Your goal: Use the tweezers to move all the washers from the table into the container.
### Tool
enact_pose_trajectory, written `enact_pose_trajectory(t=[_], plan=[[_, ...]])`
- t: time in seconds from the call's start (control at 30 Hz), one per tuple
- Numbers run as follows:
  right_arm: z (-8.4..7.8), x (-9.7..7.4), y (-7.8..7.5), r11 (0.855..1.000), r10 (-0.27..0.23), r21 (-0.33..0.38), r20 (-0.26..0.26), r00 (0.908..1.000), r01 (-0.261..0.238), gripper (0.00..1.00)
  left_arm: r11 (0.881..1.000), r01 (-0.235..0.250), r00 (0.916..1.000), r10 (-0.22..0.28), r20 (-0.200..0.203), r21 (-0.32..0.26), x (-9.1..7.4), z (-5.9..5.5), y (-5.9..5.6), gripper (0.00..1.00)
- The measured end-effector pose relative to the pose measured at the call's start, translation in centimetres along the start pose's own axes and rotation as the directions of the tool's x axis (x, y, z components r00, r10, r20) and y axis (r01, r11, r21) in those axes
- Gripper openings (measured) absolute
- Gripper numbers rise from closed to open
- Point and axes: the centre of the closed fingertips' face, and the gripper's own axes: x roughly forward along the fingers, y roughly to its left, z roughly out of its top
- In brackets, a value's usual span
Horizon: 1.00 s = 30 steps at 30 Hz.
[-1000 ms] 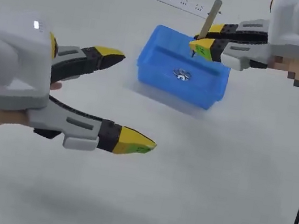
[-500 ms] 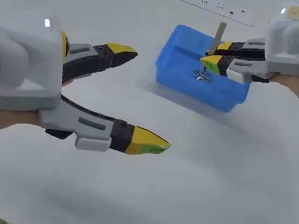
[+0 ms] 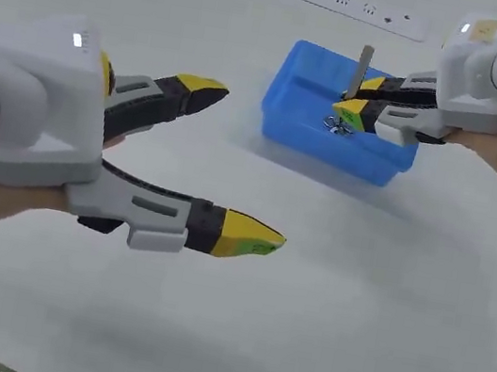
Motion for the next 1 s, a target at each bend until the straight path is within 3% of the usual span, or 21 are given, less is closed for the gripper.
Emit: enact_pose_trajectory(t=[0.23,0.37,0.47,0.63,0.77,0.9,1.0], plan=[[0.4,-0.3,0.2,1.000,-0.003,0.005,0.008,1.0000,0.003,0.10,1.000,0.011,0.9999,-0.011,-0.004,-0.003,0.0,0.0,-0.3,0.98],[0.9,-0.7,0.5,1.000,0.000,0.001,0.019,0.9998,0.000,0.09,1.000,0.003,1.0000,-0.003,0.009,-0.006,0.2,0.4,0.2,0.98],[1.2,-1.0,0.6,1.000,0.002,-0.007,0.021,0.9998,-0.002,0.09,1.000,-0.014,0.9997,0.015,0.022,-0.004,0.5,1.2,1.3,0.99],[1.6,-1.5,0.8,1.000,0.007,-0.015,0.020,0.9998,-0.007,0.08,0.999,-0.048,0.9966,0.047,0.068,0.015,1.2,3.4,3.7,0.98],[1.9,-2.1,0.8,1.000,0.005,-0.018,0.022,0.9997,-0.005,0.08,0.998,-0.043,0.9967,0.039,0.071,0.044,2.3,4.4,4.9,0.96],[2.2,-2.4,1.1,1.000,0.011,-0.026,0.019,0.9998,-0.010,0.08,0.997,0.012,0.9984,-0.016,0.054,0.081,4.1,5.1,5.1,0.89],[2.2,-2.5,1.6,0.999,0.019,-0.035,0.011,0.9998,-0.019,0.08,0.991,0.045,0.9988,-0.047,0.014,0.128,5.7,5.1,5.2,0.73]])
